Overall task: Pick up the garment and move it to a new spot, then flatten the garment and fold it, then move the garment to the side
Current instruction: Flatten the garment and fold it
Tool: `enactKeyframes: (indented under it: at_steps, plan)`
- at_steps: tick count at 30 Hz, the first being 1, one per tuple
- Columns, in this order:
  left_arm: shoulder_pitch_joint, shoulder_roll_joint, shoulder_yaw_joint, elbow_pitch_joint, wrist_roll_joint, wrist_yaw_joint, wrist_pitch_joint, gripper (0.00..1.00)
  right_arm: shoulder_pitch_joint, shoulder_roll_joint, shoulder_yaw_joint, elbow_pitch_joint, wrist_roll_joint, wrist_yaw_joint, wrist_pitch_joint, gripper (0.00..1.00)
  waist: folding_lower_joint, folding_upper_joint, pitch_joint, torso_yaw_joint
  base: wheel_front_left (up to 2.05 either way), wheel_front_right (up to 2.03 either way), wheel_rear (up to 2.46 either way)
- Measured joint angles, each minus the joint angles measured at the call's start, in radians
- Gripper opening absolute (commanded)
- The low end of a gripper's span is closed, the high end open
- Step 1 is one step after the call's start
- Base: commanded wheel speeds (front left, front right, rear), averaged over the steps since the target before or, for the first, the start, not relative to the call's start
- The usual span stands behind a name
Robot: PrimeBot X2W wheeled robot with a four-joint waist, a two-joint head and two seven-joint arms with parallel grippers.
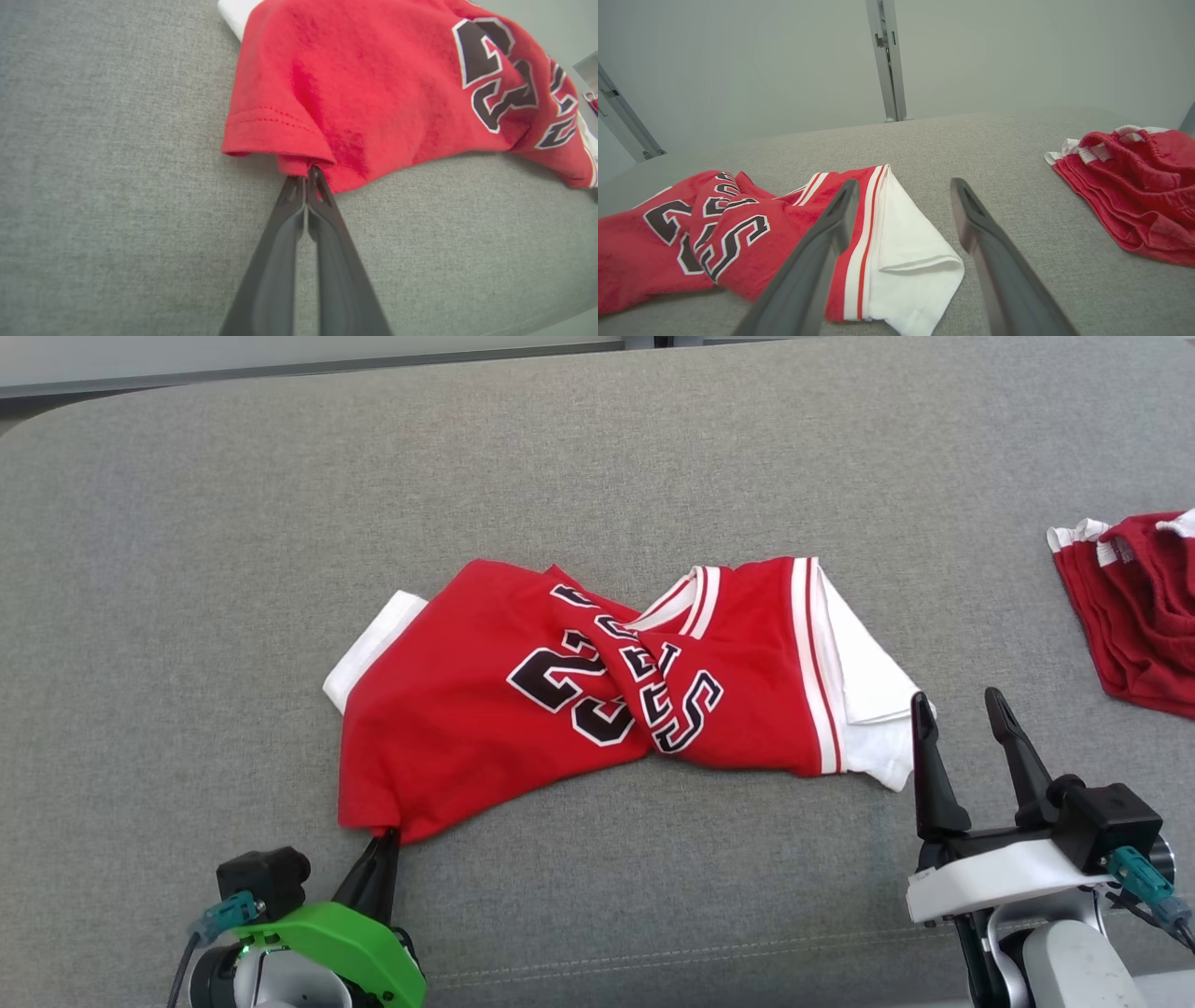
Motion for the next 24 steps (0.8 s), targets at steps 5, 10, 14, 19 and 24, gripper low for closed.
enactKeyframes:
  at_steps: [5,10,14,19,24]
  plan:
    - [0.014,-0.018,0.019,0.033,-0.014,0.012,-0.039,1.0,0.004,0.0,-0.006,0.0,0.0,0.0,0.0,1.0,0.0,0.0,-0.007,0.009,0.0,0.0,0.0]
    - [0.018,-0.005,0.068,0.021,0.006,0.065,-0.119,1.0,0.005,0.0,-0.016,-0.005,-0.004,0.0,0.0,1.0,0.0,0.0,-0.013,0.018,0.0,0.0,0.0]
    - [0.003,0.02,0.112,-0.027,0.055,0.11,-0.177,1.0,0.003,0.0,-0.023,-0.018,-0.016,0.0,0.0,1.0,0.0,0.0,-0.019,0.026,0.0,0.0,0.0]
    - [-0.014,0.042,0.162,-0.127,0.125,0.145,-0.204,1.0,-0.002,0.0,-0.031,-0.034,-0.035,0.0,0.0,1.0,0.0,0.0,-0.037,0.032,0.0,0.0,0.0]
    - [-0.015,0.054,0.181,-0.217,0.178,0.145,-0.206,1.0,-0.009,0.0,-0.033,-0.039,-0.052,0.0,0.0,1.0,0.0,0.0,-0.062,0.034,0.0,0.0,0.0]
